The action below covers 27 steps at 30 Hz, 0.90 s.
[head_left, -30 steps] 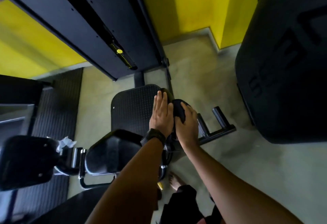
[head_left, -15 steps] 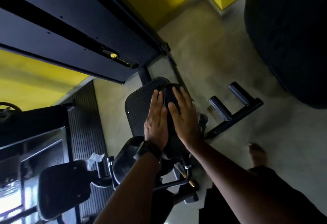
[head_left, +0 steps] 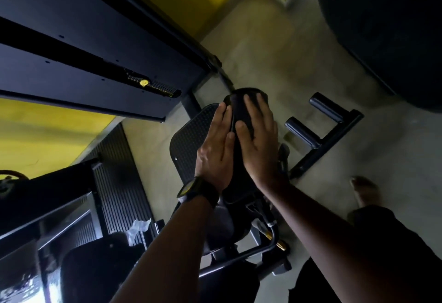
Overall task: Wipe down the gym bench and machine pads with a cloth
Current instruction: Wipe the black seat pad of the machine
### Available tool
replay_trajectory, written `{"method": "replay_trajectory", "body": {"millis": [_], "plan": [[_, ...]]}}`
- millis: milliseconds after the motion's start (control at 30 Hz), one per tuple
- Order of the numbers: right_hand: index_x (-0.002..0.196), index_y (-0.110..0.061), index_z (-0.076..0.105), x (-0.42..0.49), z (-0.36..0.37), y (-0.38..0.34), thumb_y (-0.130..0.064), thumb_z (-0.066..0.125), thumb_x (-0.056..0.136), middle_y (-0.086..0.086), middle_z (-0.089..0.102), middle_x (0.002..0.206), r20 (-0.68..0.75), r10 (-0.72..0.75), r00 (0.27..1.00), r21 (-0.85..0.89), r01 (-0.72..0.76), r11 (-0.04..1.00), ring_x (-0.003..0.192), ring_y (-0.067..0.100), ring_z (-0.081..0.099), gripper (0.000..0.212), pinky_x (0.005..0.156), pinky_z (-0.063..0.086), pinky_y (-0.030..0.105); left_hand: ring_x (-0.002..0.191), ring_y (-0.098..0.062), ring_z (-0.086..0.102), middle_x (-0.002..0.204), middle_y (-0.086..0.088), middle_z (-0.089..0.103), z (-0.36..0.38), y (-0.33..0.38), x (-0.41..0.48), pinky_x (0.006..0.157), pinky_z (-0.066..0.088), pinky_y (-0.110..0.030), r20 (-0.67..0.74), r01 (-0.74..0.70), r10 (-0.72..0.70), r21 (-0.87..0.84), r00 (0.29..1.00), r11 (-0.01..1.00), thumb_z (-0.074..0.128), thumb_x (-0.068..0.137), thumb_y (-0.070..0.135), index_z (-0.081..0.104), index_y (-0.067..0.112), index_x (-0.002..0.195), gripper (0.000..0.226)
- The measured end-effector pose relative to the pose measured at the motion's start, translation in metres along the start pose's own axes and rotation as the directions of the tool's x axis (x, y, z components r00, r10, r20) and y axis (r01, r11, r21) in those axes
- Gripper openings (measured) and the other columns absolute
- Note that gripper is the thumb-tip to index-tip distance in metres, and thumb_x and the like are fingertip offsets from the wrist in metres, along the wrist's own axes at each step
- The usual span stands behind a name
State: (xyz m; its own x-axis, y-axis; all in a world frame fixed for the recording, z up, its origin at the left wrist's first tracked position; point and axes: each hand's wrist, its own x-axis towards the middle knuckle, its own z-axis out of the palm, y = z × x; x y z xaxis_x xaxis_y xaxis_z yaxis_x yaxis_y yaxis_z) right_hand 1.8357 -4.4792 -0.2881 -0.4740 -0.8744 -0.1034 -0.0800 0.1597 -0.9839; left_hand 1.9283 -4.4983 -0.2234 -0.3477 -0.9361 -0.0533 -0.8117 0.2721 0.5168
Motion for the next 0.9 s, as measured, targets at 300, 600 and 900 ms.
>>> {"method": "replay_trajectory", "body": {"millis": [300, 600, 900], "plan": [[0.155, -0.041, 0.033, -0.031, 0.002, 0.005, -0.040, 0.049, 0.102, -0.005, 0.018, 0.167, -0.060, 0.205, 0.977, 0.158, -0.193, 0.968, 0.151, 0.015, 0.022, 0.056, 0.118, 0.032, 0.041, 0.134, 0.031, 0.011, 0.167, 0.010, 0.024, -0.004, -0.007, 0.012, 0.097, 0.015, 0.009, 0.106, -0.113, 0.104, 0.074, 0.989, 0.991, 0.040, 0.110, 0.018, 0.033, 0.025, 0.158, 0.049], [0.153, -0.031, 0.043, 0.021, 0.007, 0.034, -0.038, 0.047, 0.101, 0.001, 0.033, 0.161, -0.120, 0.256, 0.959, 0.117, -0.242, 0.963, 0.142, 0.021, 0.040, 0.052, 0.113, 0.041, 0.043, 0.134, 0.031, 0.009, 0.167, 0.016, 0.020, -0.004, -0.007, 0.009, 0.099, 0.013, 0.008, 0.093, -0.065, 0.057, 0.087, 0.994, 0.994, 0.037, 0.111, 0.026, 0.029, 0.031, 0.159, 0.049], [0.147, -0.036, 0.050, 0.048, 0.002, 0.008, -0.039, 0.051, 0.099, -0.004, 0.040, 0.157, -0.154, -0.008, 0.988, 0.055, 0.016, 0.998, 0.137, 0.020, 0.045, 0.048, 0.104, 0.042, 0.032, 0.146, 0.015, 0.016, 0.166, 0.015, 0.022, -0.002, -0.011, 0.013, 0.113, 0.015, -0.004, 0.094, -0.132, 0.126, 0.056, 0.988, 0.990, 0.039, 0.110, 0.023, 0.032, 0.029, 0.158, 0.049]]}}
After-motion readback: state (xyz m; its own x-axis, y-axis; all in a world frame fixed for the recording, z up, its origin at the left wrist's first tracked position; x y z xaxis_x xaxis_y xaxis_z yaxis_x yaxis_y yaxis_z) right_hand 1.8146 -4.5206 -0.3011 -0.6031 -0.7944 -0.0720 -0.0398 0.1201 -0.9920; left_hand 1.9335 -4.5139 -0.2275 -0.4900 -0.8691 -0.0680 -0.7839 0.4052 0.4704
